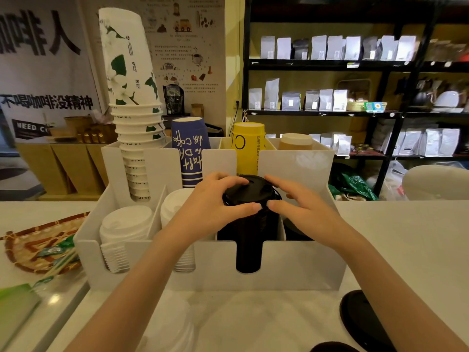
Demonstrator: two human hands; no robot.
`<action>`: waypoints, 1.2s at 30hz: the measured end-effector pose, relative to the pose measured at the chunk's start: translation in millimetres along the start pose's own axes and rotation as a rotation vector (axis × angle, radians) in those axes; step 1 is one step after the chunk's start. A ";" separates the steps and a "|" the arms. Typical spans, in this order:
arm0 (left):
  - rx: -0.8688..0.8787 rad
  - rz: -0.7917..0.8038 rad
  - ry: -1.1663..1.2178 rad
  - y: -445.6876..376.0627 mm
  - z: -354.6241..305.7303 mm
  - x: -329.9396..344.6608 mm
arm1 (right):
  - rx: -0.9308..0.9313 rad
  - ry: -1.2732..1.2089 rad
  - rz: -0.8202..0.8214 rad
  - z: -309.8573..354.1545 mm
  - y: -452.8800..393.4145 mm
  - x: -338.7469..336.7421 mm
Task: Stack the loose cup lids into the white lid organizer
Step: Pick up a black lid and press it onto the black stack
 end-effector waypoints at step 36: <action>-0.096 -0.200 -0.316 18.8 -9.3 9.0 | -0.038 -0.051 -0.144 -17.0 5.4 -1.4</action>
Point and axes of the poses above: each hand's wrist, its own y-axis away from the middle knuckle, its own x-axis out of the palm, z = x × y, the point moved 5 cm from there along -y, towards the middle knuckle, and after that the axes turned 5 degrees about -y, right-handed, at the moved point
